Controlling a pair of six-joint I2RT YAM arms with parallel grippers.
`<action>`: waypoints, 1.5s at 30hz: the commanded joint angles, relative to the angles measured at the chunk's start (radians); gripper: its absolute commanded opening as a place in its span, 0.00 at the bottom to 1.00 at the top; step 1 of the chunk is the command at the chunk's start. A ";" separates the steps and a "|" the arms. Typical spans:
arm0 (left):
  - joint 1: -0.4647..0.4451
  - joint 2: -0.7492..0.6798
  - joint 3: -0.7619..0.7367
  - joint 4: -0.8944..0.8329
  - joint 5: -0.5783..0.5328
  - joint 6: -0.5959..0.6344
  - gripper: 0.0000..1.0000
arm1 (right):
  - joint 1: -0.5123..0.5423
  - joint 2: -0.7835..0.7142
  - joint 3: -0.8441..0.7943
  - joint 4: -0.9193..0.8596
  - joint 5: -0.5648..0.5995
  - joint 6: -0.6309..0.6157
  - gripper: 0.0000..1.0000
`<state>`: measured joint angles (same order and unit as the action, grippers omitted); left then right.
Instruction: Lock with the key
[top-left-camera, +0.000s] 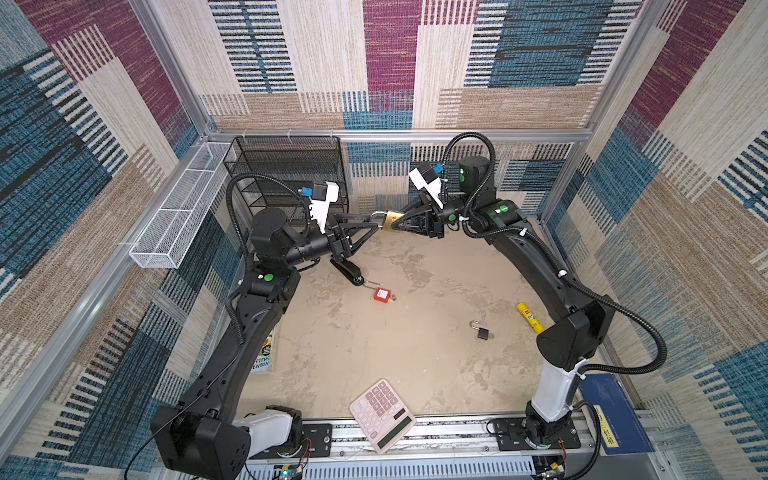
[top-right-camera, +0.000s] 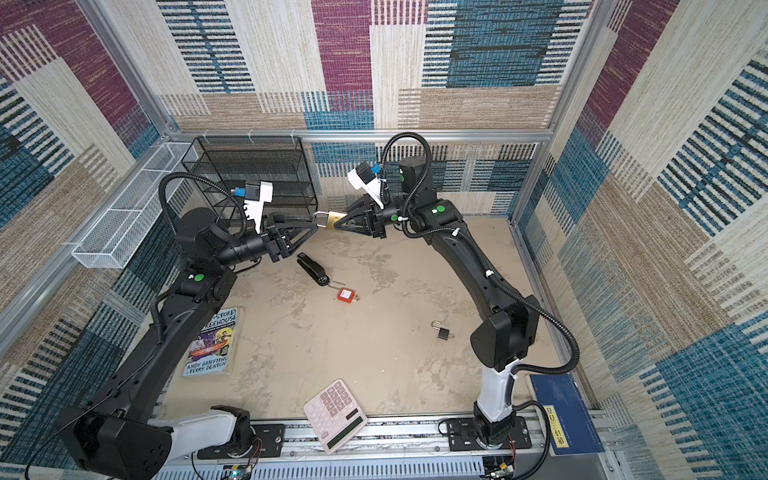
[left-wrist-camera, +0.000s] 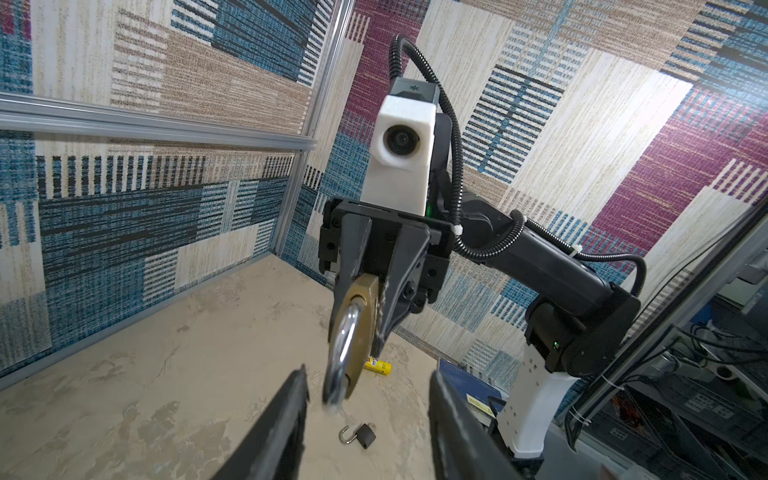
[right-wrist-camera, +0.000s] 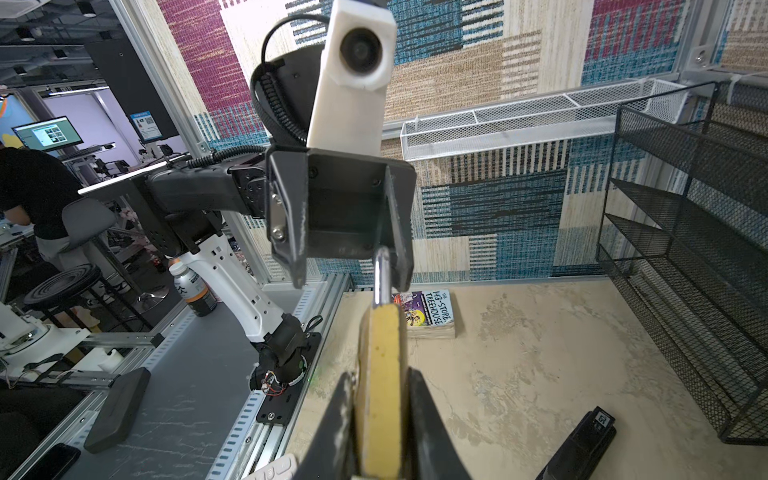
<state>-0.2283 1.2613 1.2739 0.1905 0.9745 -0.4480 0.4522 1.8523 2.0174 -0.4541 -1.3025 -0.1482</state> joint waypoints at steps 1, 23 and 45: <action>-0.003 0.013 0.019 -0.001 0.039 0.032 0.43 | 0.002 -0.024 -0.016 -0.001 -0.034 -0.031 0.00; -0.013 0.053 0.028 0.054 0.070 -0.064 0.00 | 0.001 -0.030 -0.035 0.043 -0.063 0.025 0.32; 0.009 0.036 0.021 0.098 0.064 -0.081 0.00 | -0.060 -0.080 -0.115 0.078 -0.072 0.056 0.30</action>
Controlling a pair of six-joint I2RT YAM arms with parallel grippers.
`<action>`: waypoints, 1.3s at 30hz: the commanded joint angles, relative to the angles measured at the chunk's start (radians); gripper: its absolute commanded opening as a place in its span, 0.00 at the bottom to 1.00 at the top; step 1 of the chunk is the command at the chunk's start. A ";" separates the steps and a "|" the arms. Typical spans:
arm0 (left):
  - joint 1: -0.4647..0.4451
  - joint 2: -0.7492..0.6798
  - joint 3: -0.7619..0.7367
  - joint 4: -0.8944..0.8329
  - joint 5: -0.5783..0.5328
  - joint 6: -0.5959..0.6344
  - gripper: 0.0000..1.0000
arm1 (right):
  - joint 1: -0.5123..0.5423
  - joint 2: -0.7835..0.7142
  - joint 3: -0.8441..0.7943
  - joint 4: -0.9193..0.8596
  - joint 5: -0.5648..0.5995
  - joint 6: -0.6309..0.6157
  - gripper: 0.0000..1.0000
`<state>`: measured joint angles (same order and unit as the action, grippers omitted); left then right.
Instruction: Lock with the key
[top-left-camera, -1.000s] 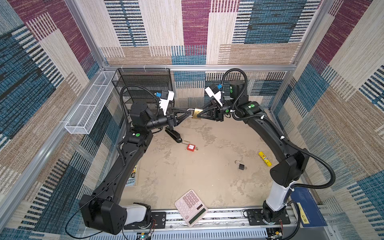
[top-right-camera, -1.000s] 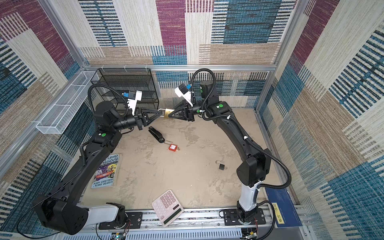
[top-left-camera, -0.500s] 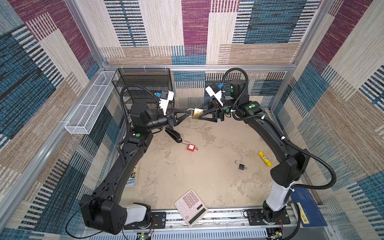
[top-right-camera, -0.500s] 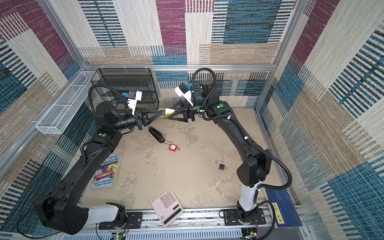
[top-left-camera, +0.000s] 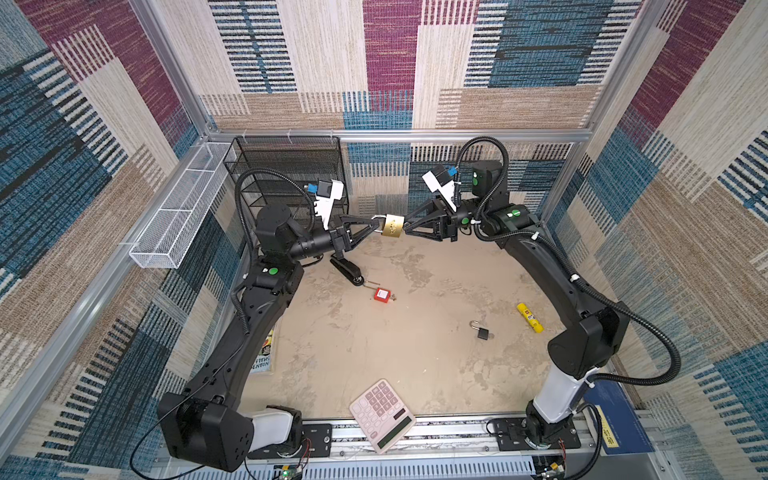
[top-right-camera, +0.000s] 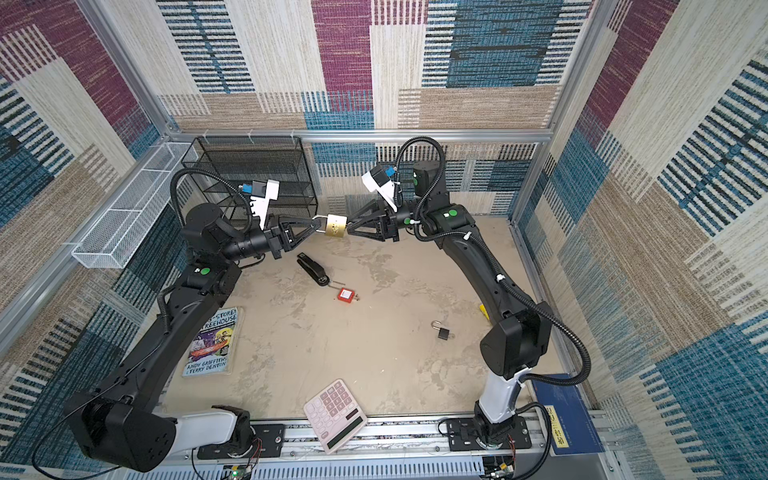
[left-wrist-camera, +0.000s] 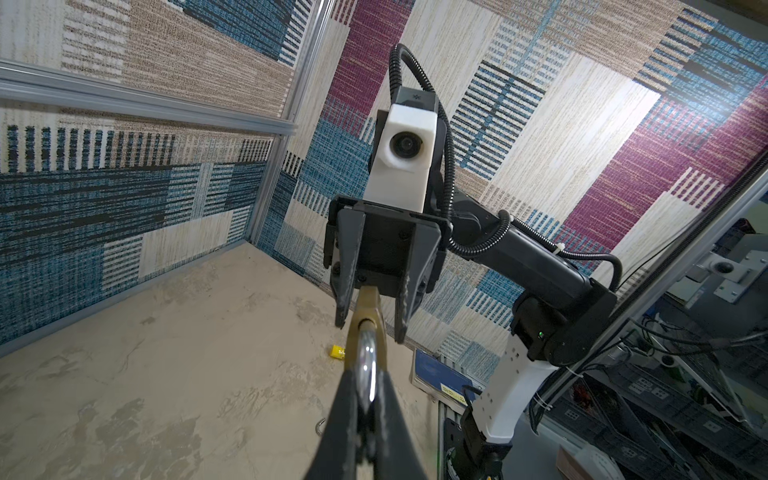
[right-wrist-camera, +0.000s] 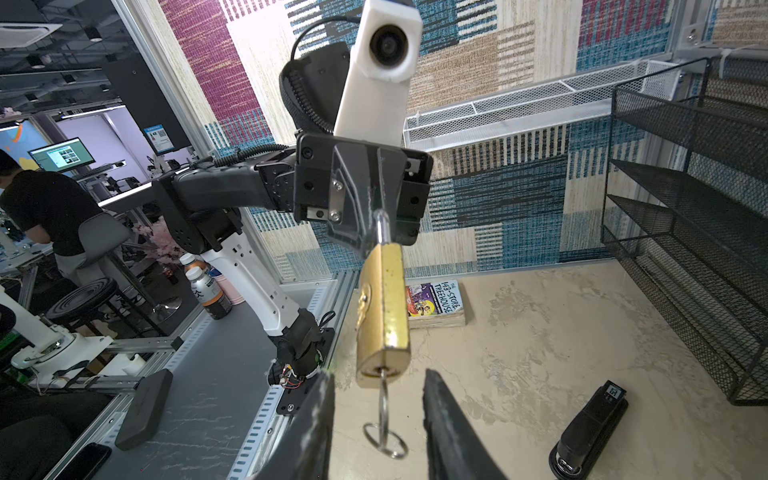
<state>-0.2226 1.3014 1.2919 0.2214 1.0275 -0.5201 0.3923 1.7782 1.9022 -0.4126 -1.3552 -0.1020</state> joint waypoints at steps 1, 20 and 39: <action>0.003 -0.003 0.003 0.067 0.013 -0.010 0.00 | 0.001 -0.005 0.000 0.040 -0.020 0.013 0.26; 0.011 -0.008 -0.007 0.075 0.008 -0.008 0.00 | -0.002 -0.005 -0.003 0.023 -0.018 -0.001 0.00; 0.075 -0.040 0.012 -0.044 0.038 0.062 0.00 | -0.117 -0.052 -0.111 0.019 0.003 -0.039 0.00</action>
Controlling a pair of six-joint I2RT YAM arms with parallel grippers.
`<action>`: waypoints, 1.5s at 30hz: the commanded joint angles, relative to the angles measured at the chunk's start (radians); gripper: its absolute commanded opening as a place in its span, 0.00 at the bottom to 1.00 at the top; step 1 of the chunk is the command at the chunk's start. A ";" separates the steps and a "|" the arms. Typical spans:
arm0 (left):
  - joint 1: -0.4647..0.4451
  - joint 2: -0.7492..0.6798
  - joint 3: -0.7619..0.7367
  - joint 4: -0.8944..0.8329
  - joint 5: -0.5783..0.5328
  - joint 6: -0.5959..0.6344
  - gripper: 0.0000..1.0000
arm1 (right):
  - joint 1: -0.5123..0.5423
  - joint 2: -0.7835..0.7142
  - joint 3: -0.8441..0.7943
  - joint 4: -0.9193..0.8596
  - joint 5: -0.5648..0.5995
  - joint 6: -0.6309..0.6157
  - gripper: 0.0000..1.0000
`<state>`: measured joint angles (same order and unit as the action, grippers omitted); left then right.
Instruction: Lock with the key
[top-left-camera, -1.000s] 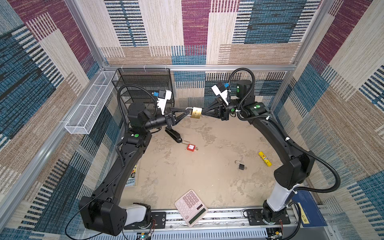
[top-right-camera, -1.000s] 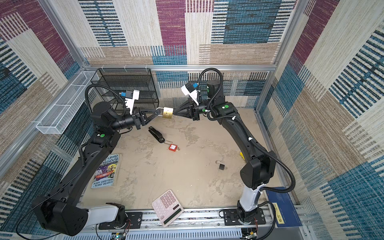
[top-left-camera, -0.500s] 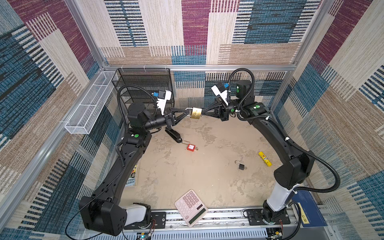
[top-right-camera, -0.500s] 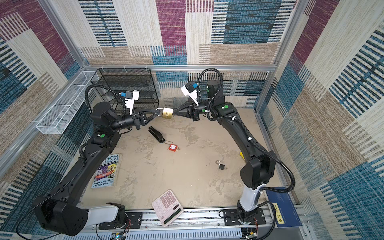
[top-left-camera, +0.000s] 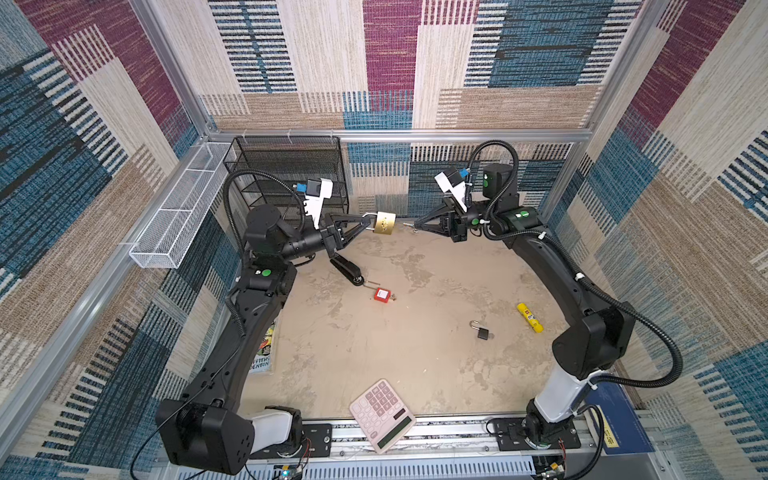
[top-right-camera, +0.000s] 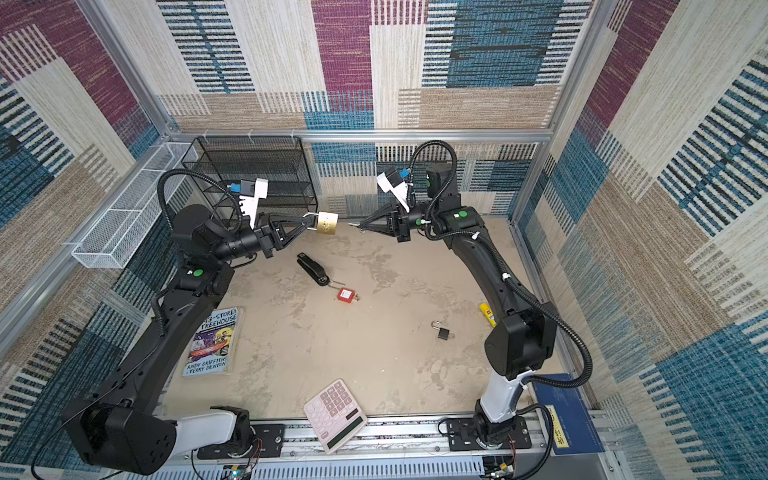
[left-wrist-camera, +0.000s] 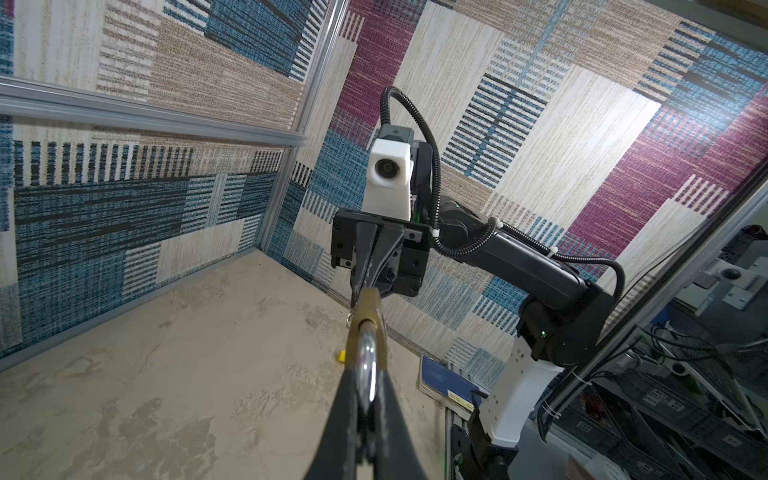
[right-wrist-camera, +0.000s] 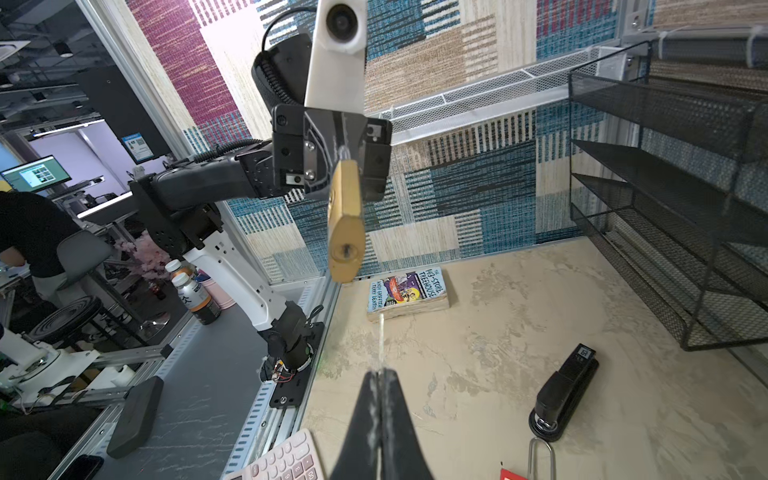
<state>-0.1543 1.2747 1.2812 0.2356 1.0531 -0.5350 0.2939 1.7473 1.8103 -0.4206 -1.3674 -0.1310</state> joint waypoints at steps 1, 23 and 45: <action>0.007 -0.013 0.043 -0.146 0.008 0.135 0.00 | -0.026 -0.028 -0.033 0.042 0.034 -0.002 0.00; -0.087 0.015 0.060 -1.208 -0.279 0.861 0.00 | -0.062 -0.108 -0.306 0.350 0.296 0.163 0.00; -0.198 0.219 0.013 -1.457 -0.334 1.127 0.00 | -0.045 -0.329 -0.778 0.475 0.406 0.297 0.00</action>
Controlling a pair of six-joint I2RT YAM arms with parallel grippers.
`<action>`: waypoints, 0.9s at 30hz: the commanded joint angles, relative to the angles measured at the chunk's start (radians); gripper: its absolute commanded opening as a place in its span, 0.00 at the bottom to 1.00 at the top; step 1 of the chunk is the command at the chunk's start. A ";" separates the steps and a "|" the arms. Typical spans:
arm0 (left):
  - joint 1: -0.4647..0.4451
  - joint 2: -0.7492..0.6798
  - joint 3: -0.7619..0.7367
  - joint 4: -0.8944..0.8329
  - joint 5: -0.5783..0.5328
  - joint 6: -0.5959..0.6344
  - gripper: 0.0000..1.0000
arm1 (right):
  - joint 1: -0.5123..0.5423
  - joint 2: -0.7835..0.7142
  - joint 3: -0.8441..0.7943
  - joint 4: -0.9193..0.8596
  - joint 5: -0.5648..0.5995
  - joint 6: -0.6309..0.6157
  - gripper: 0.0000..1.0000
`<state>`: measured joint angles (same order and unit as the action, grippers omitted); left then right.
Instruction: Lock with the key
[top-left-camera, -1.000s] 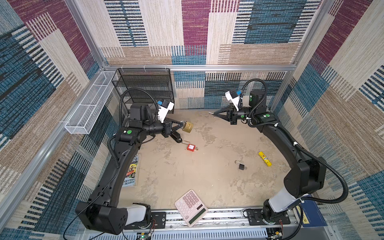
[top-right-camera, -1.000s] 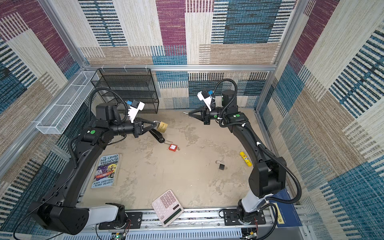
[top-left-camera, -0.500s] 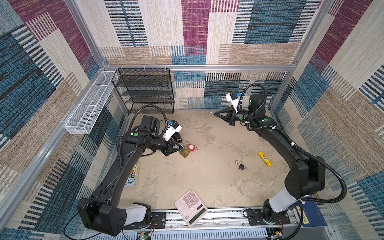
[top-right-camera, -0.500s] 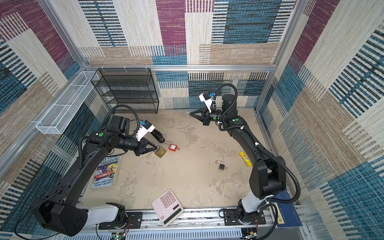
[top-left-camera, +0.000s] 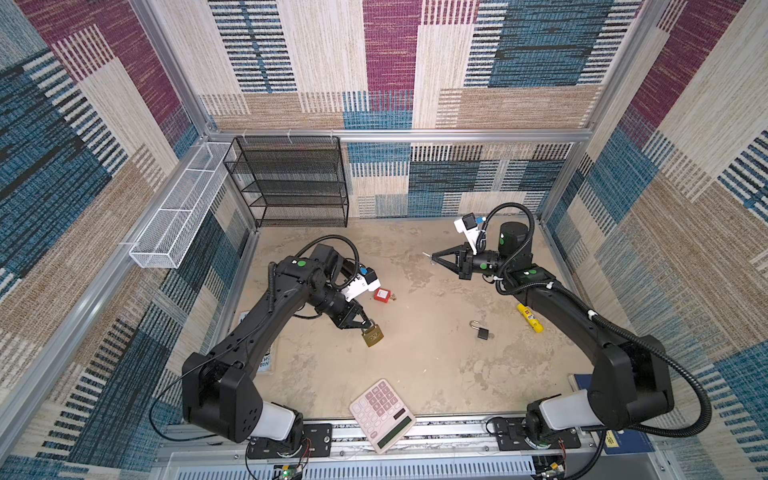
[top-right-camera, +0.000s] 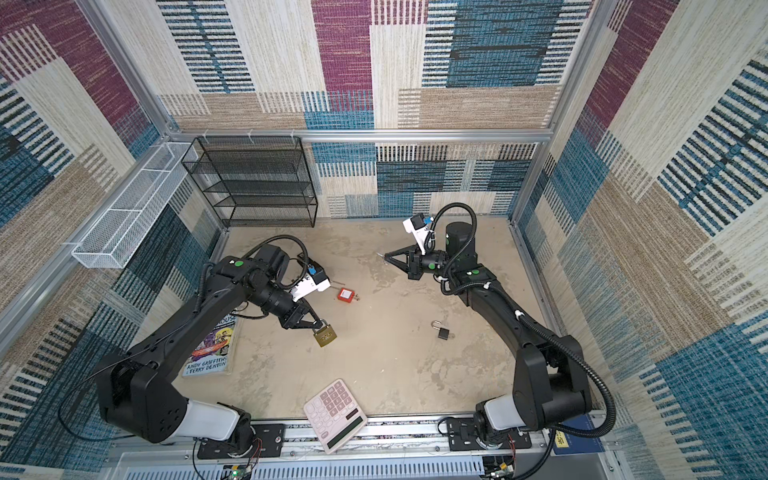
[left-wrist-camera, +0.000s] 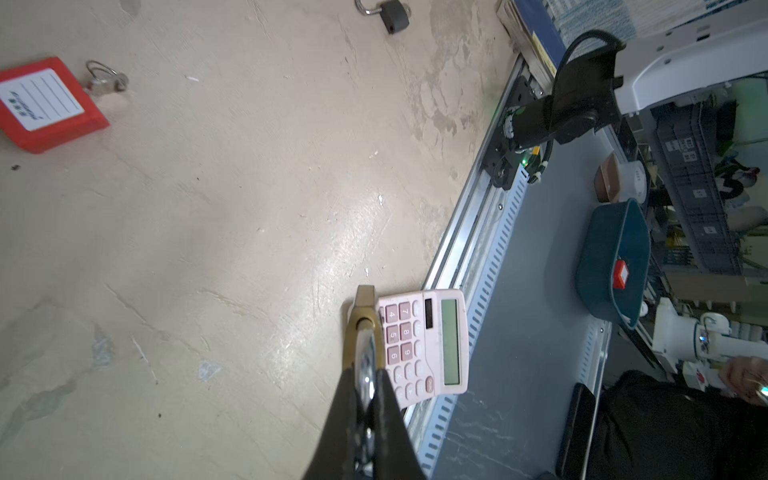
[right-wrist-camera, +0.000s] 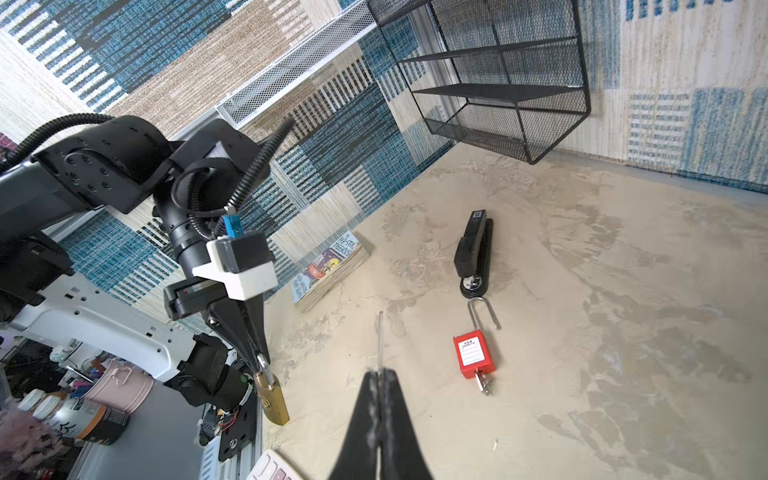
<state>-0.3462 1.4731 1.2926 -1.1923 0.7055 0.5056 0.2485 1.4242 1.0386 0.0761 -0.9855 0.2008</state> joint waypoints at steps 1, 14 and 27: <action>-0.009 0.038 0.004 -0.030 0.012 0.093 0.00 | -0.001 0.000 -0.003 -0.034 0.030 -0.049 0.00; -0.036 0.313 0.151 -0.119 -0.113 0.243 0.00 | -0.001 0.099 0.076 -0.091 -0.013 -0.091 0.00; -0.037 0.474 0.209 -0.132 -0.215 0.407 0.00 | -0.003 0.121 0.088 -0.093 -0.002 -0.099 0.00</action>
<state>-0.3824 1.9377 1.4918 -1.2800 0.5072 0.8154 0.2466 1.5410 1.1152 -0.0280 -0.9844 0.1028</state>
